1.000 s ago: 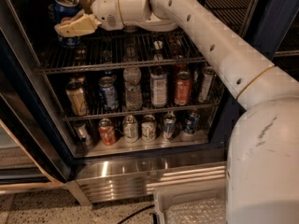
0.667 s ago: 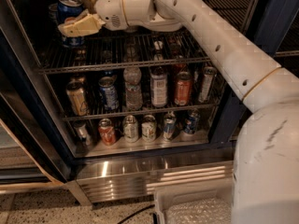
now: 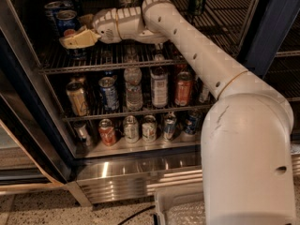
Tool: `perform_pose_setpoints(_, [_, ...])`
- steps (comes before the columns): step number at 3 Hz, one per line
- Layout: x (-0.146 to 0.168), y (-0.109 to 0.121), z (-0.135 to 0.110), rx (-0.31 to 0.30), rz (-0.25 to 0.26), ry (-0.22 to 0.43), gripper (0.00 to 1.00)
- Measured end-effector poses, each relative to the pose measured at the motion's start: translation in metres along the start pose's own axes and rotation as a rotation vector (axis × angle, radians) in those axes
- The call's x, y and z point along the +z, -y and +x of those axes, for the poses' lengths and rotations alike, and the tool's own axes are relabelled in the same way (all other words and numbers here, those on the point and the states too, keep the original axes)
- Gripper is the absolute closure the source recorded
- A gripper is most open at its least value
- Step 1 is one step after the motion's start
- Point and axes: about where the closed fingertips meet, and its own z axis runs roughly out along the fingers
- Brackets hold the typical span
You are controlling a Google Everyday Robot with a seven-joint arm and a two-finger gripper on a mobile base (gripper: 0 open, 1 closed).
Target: Pick pepsi can from top shelf of fridge
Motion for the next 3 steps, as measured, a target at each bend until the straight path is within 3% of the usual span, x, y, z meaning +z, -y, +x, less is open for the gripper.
perform_pose_setpoints(2, [-0.004, -0.018, -0.016, -0.030, -0.001, 0.005, 1.00])
perform_pose_setpoints(3, [-0.017, -0.035, -0.044, -0.085, 0.013, 0.020, 1.00])
